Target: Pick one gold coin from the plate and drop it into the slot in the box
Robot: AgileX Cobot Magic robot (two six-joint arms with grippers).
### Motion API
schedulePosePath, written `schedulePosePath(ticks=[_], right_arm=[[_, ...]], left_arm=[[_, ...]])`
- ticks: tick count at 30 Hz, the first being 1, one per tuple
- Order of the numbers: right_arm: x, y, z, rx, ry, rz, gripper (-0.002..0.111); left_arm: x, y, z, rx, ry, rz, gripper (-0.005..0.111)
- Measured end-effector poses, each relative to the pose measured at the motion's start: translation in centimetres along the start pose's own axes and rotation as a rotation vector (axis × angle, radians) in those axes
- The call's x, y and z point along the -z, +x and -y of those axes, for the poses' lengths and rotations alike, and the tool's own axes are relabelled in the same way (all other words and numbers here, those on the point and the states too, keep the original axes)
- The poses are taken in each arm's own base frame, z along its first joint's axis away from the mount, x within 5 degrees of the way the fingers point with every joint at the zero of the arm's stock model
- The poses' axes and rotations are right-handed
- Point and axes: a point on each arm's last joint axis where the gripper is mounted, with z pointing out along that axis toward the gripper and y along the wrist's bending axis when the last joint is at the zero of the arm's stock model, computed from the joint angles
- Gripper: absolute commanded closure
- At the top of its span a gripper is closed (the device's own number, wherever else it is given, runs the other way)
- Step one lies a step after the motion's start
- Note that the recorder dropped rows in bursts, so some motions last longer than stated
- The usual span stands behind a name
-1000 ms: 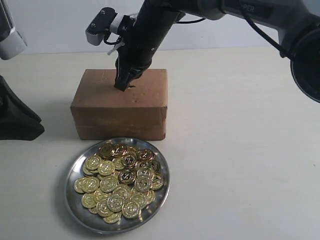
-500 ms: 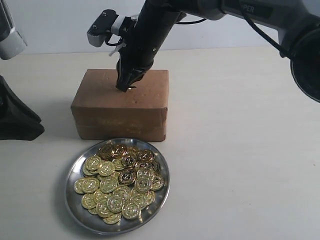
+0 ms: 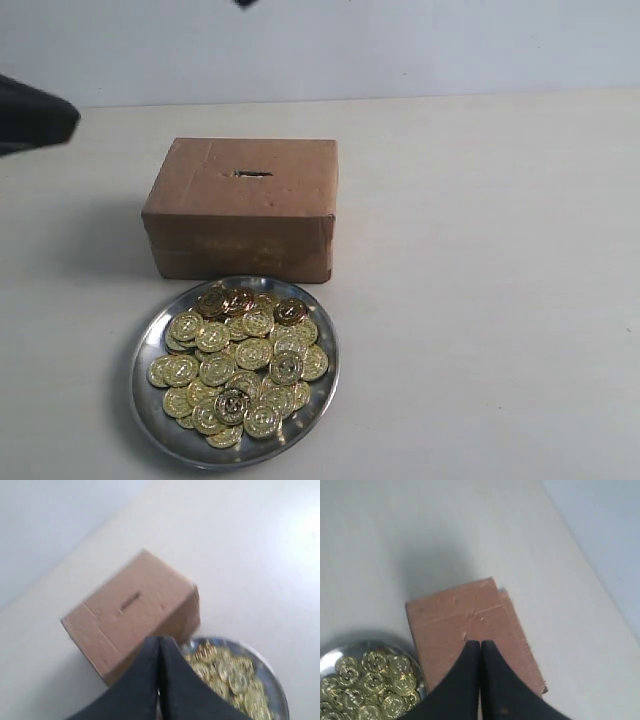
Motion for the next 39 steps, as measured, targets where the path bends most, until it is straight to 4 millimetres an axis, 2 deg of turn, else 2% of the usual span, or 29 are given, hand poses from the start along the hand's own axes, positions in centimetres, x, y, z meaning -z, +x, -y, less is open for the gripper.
schedulePosePath(ticks=[4,7,8,11,15,17,19,20,24,26,28,34,39], right_arm=[[8.8,-0.9,-2.3,-0.038,0.088,0.155,0.108],[14.1,0.0,-4.2,-0.066,0.148,0.252,0.108],[16.0,0.8,-5.2,-0.076,0.173,0.292,0.108],[19.8,3.6,-7.4,-0.124,0.225,0.384,0.108],[22.7,8.9,-10.7,-0.222,0.272,0.529,0.108],[22.9,12.4,-12.2,-0.268,0.291,0.599,0.108],[22.2,15.3,-13.2,-0.318,0.300,0.645,0.108],[21.1,17.4,-13.7,-0.353,0.304,0.668,0.108],[15.9,23.8,-14.7,-0.483,0.301,0.710,0.108],[13.6,26.6,-15.0,-0.560,0.311,0.743,0.108],[12.2,28.8,-15.1,-0.608,0.336,0.778,0.108],[9.4,33.6,-15.7,-0.662,0.404,0.820,0.108],[9.4,33.9,-16.0,-0.516,0.447,0.827,0.108]], left_arm=[[2.4,2.3,0.6,0.109,-0.099,0.214,0.107],[3.7,5.5,1.6,0.176,-0.137,0.324,0.107],[3.9,6.6,1.9,0.202,-0.143,0.349,0.107],[4.6,9.0,2.6,0.282,-0.149,0.430,0.107],[5.4,10.6,3.2,0.349,-0.144,0.510,0.107],[5.4,11.2,3.4,0.376,-0.138,0.528,0.107],[5.0,11.8,3.5,0.394,-0.133,0.522,0.107],[4.7,12.1,3.6,0.403,-0.129,0.510,0.107],[3.7,13.4,3.8,0.432,-0.127,0.483,0.107],[3.1,14.2,3.9,0.451,-0.128,0.470,0.107],[2.6,15.0,4.0,0.468,-0.131,0.461,0.107],[1.3,17.1,4.1,0.503,-0.170,0.482,0.107],[1.3,17.1,4.0,0.471,-0.182,0.492,0.107]])
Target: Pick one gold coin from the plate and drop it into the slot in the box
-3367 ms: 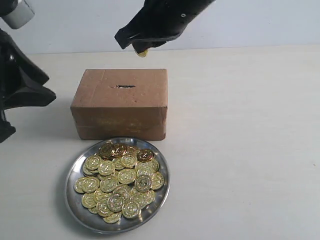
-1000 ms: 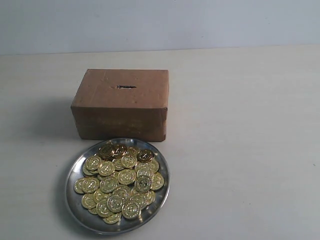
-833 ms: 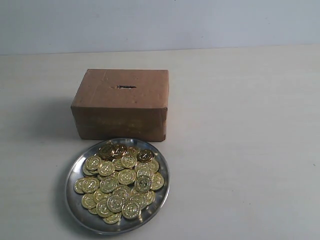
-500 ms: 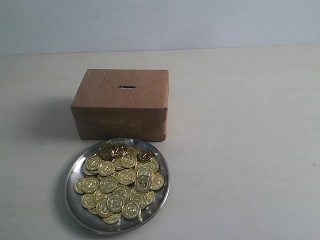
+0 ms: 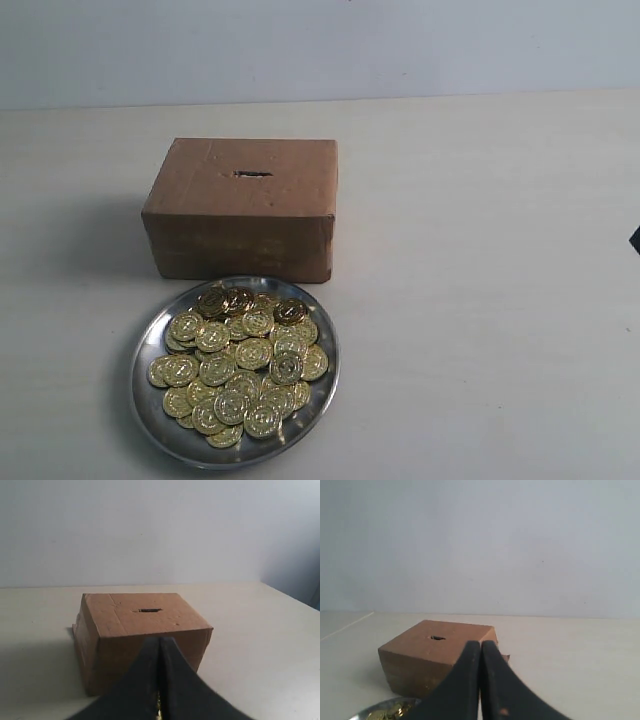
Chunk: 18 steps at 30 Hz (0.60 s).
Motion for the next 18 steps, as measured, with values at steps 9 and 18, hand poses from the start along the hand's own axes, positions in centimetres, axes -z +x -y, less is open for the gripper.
schedulePosePath(ticks=[9,18], right_arm=[[0.1,1.4,-0.2,0.022,-0.021,-0.152,0.108],[0.1,1.4,-0.2,0.020,-0.020,-0.151,0.108]], left_arm=[[0.1,1.4,0.1,0.000,0.017,-0.146,0.107],[0.1,1.4,0.1,0.000,0.018,-0.152,0.107]])
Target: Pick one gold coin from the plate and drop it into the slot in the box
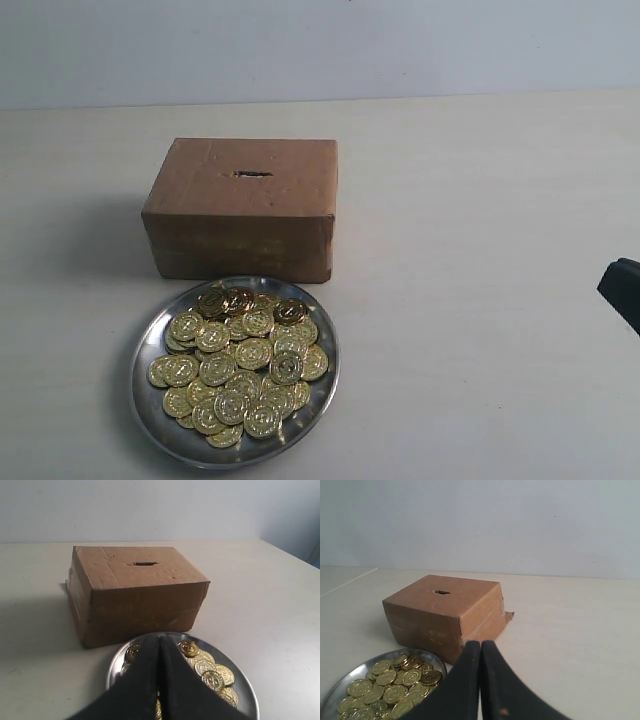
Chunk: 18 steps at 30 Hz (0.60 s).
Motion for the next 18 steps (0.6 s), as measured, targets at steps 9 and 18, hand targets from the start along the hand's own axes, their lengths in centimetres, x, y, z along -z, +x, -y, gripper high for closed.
schedulePosePath(ticks=[9,18], right_arm=[[1.3,-0.1,1.2,0.130,0.177,0.056,0.108],[2.8,0.6,2.4,0.106,0.452,0.040,0.108]], left_arm=[[0.0,0.0,0.0,0.000,0.000,-0.002,0.107],[0.0,0.0,0.0,0.000,0.000,-0.002,0.107]])
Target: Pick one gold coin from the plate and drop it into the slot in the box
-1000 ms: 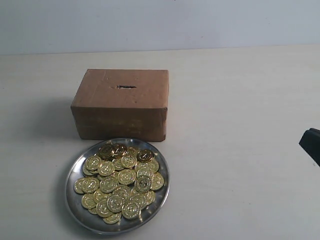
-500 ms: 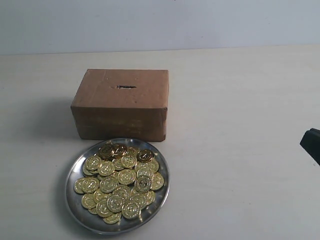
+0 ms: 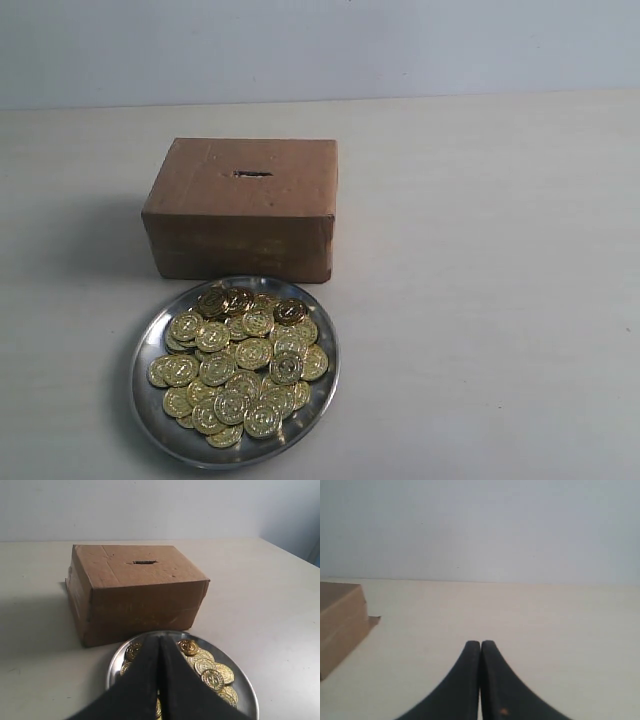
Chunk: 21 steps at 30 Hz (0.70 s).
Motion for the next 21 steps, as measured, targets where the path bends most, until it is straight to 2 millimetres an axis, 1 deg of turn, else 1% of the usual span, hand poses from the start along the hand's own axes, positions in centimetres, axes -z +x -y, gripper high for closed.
schedulePosePath(ticks=[6,13,21], right_arm=[[0.03,0.25,0.50,0.016,0.089,-0.027,0.108],[0.05,0.55,0.52,0.019,0.095,-0.060,0.108],[0.05,0.55,0.53,-0.062,0.098,-0.056,0.108]], left_arm=[[0.00,0.00,0.00,0.000,0.000,0.000,0.107],[0.00,0.02,0.00,0.000,0.000,-0.002,0.107],[0.00,0.02,0.00,0.000,0.000,-0.002,0.107]])
